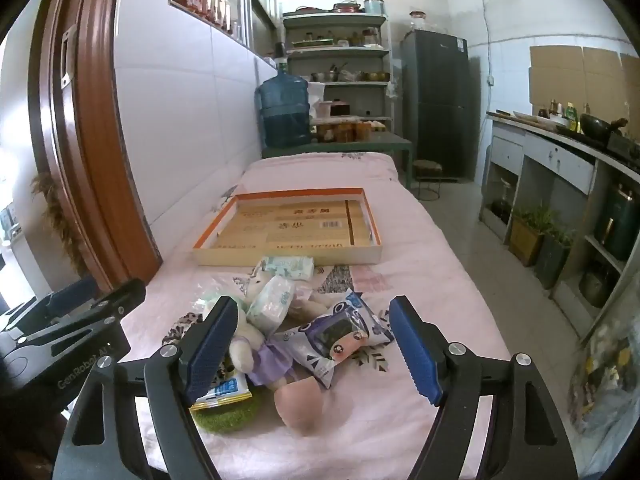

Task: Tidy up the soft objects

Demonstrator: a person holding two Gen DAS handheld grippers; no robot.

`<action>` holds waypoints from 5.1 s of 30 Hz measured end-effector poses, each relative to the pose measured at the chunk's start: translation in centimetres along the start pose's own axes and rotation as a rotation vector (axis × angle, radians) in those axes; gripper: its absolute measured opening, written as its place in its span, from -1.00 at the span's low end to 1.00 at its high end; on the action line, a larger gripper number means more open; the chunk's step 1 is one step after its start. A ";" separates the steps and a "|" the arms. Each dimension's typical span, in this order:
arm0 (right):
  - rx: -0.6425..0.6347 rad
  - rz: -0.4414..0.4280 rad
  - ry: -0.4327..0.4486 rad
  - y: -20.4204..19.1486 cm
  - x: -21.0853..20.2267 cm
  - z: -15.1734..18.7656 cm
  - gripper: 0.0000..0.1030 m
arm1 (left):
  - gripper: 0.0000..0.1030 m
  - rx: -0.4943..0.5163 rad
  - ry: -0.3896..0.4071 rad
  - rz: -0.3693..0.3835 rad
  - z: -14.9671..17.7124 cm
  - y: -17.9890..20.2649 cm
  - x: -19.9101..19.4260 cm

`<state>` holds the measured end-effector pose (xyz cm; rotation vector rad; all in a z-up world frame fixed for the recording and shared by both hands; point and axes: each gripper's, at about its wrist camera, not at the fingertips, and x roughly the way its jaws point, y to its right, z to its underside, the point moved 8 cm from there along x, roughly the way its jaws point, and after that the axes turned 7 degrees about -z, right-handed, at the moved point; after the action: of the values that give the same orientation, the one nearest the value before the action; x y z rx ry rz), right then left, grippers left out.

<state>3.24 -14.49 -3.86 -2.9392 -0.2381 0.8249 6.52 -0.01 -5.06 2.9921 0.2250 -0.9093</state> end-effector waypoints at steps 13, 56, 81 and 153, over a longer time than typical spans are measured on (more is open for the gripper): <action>0.005 -0.007 -0.013 0.3 0.0 0.1 0.53 | 0.18 -0.004 -0.012 0.000 -0.1 -0.4 0.3; 0.013 -0.013 -0.031 0.3 0.9 0.8 0.53 | 0.18 -0.002 -0.032 0.001 0.6 -0.2 0.9; 0.025 -0.008 -0.044 0.6 1.1 1.2 0.53 | 0.19 -0.014 -0.047 0.002 1.4 -0.5 1.5; 0.031 -0.212 -0.065 2.2 3.0 -0.2 -0.31 | -0.82 -0.020 0.008 0.244 -4.2 -0.2 3.9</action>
<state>6.20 -16.11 -5.47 -2.7980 -0.5260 0.8834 11.99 0.96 -3.70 2.9189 -0.1283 -0.8625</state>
